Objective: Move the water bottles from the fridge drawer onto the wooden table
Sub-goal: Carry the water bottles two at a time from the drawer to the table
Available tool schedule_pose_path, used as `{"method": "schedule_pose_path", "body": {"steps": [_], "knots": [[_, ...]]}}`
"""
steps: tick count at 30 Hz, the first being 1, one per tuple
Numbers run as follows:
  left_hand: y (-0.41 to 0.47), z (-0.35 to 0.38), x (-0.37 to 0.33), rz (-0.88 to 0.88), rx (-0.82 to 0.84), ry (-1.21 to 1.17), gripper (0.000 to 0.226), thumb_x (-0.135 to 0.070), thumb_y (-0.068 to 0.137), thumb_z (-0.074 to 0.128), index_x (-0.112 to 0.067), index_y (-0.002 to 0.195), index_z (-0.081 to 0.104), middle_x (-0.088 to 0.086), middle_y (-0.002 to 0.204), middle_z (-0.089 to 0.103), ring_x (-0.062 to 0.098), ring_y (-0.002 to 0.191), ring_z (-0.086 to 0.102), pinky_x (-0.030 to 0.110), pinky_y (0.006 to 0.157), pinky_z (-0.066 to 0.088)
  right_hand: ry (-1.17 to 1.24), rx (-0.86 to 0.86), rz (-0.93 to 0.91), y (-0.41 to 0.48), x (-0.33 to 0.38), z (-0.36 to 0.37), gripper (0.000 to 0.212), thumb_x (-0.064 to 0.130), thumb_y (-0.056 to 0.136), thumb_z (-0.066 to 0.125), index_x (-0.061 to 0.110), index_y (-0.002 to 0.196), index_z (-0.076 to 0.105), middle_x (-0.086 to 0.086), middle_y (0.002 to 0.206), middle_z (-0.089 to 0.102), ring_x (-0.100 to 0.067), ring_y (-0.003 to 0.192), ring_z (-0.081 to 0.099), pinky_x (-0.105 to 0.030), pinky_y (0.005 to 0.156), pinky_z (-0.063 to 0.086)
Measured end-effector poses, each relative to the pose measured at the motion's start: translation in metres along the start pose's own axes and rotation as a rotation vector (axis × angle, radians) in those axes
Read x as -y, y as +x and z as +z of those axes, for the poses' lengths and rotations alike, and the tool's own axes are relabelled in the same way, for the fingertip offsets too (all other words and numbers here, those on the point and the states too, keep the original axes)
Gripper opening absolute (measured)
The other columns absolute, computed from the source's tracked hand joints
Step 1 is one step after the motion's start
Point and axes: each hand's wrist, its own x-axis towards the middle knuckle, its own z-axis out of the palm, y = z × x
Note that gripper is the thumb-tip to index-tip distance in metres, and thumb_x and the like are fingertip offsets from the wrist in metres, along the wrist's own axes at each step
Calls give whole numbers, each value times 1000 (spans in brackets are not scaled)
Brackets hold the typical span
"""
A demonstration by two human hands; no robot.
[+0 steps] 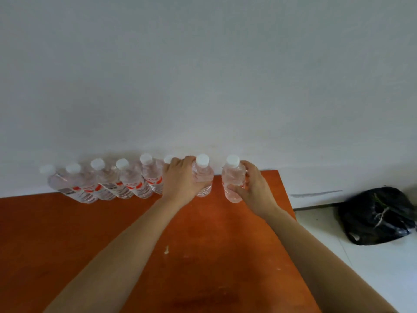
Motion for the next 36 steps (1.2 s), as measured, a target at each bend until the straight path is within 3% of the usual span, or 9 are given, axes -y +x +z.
{"method": "schedule_pose_path", "body": {"steps": [4, 8, 12, 18, 25, 27, 30, 33, 36], "knots": [[37, 2, 11, 117, 47, 228, 74, -82, 65, 60, -28, 116, 59, -7, 97, 68, 19, 99, 56, 36, 75, 25, -54, 51, -29, 29, 1, 16, 70, 29, 84, 79, 27, 142, 40, -5, 141, 48, -23, 118, 56, -30, 93, 48], [56, 4, 26, 132, 50, 281, 68, -80, 65, 62, -27, 107, 62, -8, 96, 66, 20, 97, 51, 39, 77, 29, -104, 89, -17, 55, 3, 35, 68, 29, 85, 76, 37, 141, 38, 4, 136, 57, -22, 111, 62, -36, 86, 54], [60, 11, 42, 125, 73, 301, 66, -75, 67, 66, -23, 109, 64, -4, 103, 65, 23, 101, 49, 40, 80, 29, 27, 98, 53, 73, 5, 53, 68, 19, 87, 74, 39, 138, 35, 5, 129, 65, -21, 114, 64, -44, 90, 57], [56, 14, 48, 90, 110, 393, 65, -80, 71, 57, -23, 101, 63, -5, 95, 66, 22, 97, 51, 39, 77, 30, 123, 131, 113, 81, 0, 71, 70, 11, 91, 68, 29, 147, 29, -1, 142, 55, -21, 126, 56, -42, 99, 52], [47, -8, 39, 85, 142, 274, 60, -63, 83, 61, -22, 127, 55, 0, 124, 61, 23, 115, 51, 41, 92, 37, -50, 114, -20, 70, 26, 52, 77, 5, 94, 55, 25, 158, 16, -6, 161, 28, -27, 145, 34, -49, 114, 38], [38, -27, 33, 78, 64, 201, 57, -52, 89, 62, -19, 134, 53, 3, 133, 56, 24, 125, 49, 42, 102, 36, -129, 41, -116, 59, 44, 32, 66, 13, 101, 51, 19, 158, 17, -8, 164, 21, -29, 145, 35, -43, 113, 39], [20, -61, 18, 118, -187, 120, 47, -44, 94, 57, -15, 131, 56, 8, 136, 56, 29, 127, 50, 45, 103, 39, -234, -199, -274, 36, 73, -3, 56, 34, 106, 43, 20, 156, 23, -5, 165, 18, -25, 145, 36, -40, 108, 41], [-3, -96, -5, 196, -392, 106, 48, -44, 96, 51, -13, 132, 55, 12, 140, 53, 30, 131, 47, 45, 105, 38, -260, -422, -382, 11, 93, -38, 57, 35, 106, 45, 16, 156, 26, -9, 165, 19, -24, 150, 26, -38, 115, 31], [-29, -124, -36, 245, -506, 117, 52, -44, 99, 47, -12, 138, 51, 14, 148, 46, 30, 139, 40, 43, 112, 30, -309, -595, -467, -19, 101, -75, 59, 34, 104, 49, 11, 155, 28, -15, 164, 20, -28, 152, 21, -46, 119, 30]]}}
